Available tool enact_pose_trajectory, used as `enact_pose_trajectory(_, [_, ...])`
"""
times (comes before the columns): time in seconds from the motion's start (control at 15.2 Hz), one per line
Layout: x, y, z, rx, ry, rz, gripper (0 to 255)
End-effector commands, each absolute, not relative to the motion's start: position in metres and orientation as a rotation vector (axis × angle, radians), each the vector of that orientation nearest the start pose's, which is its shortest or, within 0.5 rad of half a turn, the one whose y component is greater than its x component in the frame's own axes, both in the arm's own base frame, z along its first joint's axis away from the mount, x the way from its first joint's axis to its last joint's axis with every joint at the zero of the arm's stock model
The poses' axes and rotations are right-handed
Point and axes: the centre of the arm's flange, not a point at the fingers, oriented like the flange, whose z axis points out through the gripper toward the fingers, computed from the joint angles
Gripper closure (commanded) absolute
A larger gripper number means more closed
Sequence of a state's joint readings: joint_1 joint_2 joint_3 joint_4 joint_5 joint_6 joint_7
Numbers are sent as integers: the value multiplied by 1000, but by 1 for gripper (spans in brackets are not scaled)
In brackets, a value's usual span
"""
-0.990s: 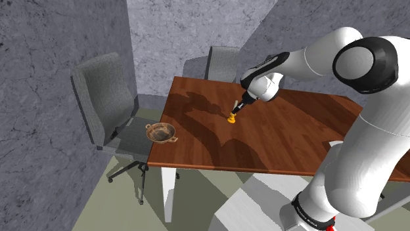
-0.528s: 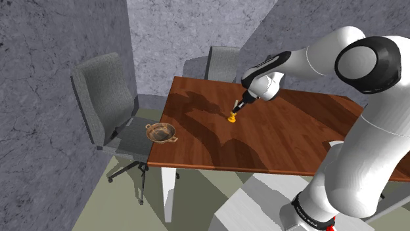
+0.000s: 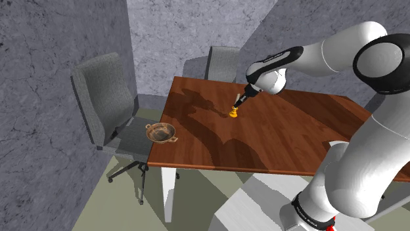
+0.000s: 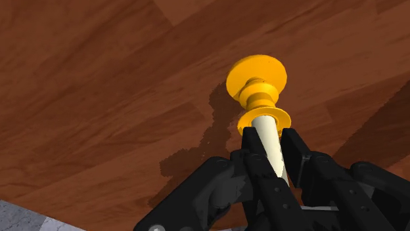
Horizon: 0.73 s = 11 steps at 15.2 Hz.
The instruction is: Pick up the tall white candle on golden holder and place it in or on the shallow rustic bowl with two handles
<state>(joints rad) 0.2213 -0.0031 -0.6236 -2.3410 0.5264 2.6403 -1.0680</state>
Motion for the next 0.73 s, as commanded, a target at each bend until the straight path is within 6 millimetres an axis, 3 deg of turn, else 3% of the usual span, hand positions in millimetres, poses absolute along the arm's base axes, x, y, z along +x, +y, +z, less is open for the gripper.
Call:
enact_pose_trajectory(0.0, [482,-219,374,-3008,-361,-663,255])
enact_pose_trajectory(0.66, [482,-219,427,-3008,-361,-663,255])
